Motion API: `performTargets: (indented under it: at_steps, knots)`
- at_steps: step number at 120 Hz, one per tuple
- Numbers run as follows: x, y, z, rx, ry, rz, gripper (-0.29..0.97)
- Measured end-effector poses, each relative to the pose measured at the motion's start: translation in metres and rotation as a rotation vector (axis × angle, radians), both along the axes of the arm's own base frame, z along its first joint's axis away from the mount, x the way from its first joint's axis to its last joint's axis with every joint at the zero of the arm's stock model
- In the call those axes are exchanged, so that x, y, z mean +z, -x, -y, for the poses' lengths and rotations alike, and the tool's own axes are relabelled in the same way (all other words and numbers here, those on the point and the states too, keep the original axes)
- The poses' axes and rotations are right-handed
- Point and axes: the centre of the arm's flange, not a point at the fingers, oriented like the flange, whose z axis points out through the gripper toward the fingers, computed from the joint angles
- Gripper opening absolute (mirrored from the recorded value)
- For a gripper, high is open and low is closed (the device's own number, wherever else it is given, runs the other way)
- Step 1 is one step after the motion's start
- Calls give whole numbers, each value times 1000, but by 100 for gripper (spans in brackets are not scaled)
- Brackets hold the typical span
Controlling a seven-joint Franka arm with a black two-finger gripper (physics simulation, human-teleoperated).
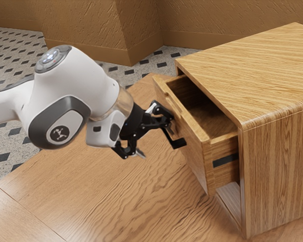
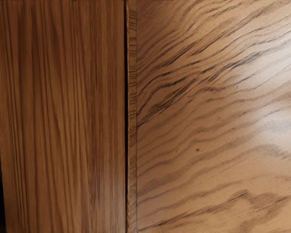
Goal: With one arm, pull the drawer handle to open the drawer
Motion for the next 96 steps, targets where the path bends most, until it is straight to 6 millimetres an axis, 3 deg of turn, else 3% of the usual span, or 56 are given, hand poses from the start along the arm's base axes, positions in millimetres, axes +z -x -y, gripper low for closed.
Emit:
performTargets:
  at_steps: [29,51,71,96]
  knots:
    - [2,21,-13,20,13,-2,55]
    - [3,45,-29,42,17,5,64]
    - [8,64,-38,57,20,12,63]
    - [1,70,-38,68,26,-15,69]
